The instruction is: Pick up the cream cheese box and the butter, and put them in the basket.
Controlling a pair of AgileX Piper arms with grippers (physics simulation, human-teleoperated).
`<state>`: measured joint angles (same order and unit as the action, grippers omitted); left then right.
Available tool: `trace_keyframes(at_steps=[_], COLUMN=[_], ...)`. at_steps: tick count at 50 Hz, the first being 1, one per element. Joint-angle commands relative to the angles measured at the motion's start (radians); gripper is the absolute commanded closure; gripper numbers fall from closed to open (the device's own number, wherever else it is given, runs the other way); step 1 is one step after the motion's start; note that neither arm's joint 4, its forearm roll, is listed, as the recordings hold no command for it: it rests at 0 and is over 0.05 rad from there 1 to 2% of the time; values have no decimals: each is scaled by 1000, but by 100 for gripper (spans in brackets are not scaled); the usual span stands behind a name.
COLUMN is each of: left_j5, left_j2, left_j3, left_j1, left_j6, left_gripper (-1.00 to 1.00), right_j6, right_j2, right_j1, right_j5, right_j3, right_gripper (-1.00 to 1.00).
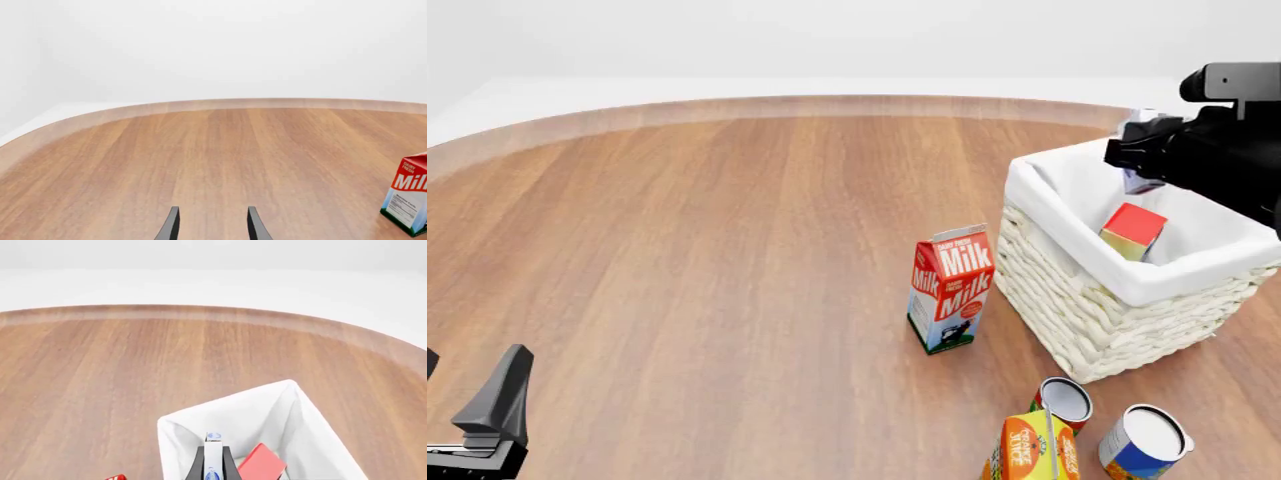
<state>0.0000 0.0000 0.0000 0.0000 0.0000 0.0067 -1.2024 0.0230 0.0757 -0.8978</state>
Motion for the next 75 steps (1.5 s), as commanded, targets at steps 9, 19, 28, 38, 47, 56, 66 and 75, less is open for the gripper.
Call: trace_keyframes(at_steps=[9,19,28,38,47,56,66,75], left_j5=[0,0,0,0,0,0,0,0], left_j2=[0,0,0,0,0,0,0,0], left_j3=[0,0,0,0,0,0,0,0], left_j1=[0,0,0,0,0,0,0,0], left_j6=[0,0,0,0,0,0,0,0], left_gripper=[-100,-100,-100,-100,-100,-100,-100,-100], right_j6=[-4,-10,-11,-12,-12,-13,-17,-17], right_j2=[5,3,-9,-13,-17,-22,-26,-25], right_j1=[-6,-12,-4,-1,4,11,15,21], right_j5=[0,-10,-23,-32,-33,-40,-48,-44], right_j3=[-6,8,25,34,37,43,55,55], right_gripper=[100,100,100,100,100,100,100,100])
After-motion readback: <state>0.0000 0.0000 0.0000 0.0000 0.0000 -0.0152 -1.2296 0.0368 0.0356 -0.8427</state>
